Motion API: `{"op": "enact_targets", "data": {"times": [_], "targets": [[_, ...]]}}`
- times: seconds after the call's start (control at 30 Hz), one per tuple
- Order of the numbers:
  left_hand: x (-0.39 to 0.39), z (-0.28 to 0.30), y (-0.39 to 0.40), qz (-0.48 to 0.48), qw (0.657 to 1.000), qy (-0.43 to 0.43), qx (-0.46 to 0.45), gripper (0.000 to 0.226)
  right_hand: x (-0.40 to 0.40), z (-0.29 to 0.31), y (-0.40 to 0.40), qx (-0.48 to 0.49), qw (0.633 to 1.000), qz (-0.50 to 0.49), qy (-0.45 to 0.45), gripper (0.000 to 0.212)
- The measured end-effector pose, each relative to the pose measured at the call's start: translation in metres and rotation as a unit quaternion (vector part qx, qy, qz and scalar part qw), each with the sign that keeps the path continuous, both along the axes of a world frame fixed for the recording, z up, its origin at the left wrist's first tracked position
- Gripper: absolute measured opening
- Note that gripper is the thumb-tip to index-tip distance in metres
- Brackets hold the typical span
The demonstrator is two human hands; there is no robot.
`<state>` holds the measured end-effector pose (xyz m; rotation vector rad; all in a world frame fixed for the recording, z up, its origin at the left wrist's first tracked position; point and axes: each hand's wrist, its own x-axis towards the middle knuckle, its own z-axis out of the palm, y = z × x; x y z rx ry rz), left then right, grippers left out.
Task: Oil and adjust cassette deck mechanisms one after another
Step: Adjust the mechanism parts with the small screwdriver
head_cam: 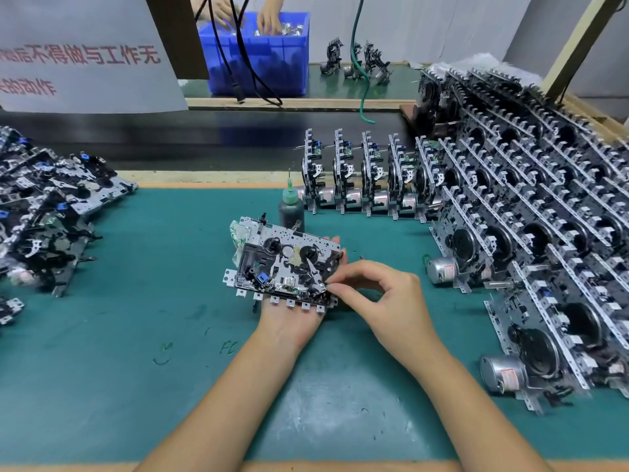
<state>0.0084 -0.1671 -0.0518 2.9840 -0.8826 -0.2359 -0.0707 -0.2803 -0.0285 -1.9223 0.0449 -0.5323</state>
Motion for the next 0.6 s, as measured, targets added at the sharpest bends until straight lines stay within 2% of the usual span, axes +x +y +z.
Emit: {"op": "enact_targets", "data": {"times": [0.23,0.37,0.43,0.6], "targets": [[-0.0011,0.0044,0.0006,0.019,0.996,0.075,0.037,0.047,0.0006,0.0002,-0.0022,0.046,0.999,-0.01,0.026,0.021],[-0.0025,0.0012,0.0006,-0.001,0.998,-0.026,-0.053,0.045,0.0018,-0.0004,-0.004,0.078,0.996,-0.014,0.028,0.021],[-0.0042,0.002,0.0,-0.003,0.993,-0.05,-0.11,0.044,0.0013,0.0008,-0.0034,0.071,0.997,0.002,0.025,0.022],[0.0024,0.0051,0.0005,-0.041,0.991,-0.062,-0.115,0.051,0.0008,0.0005,0.0019,-0.012,1.0,0.023,0.009,0.024]]}}
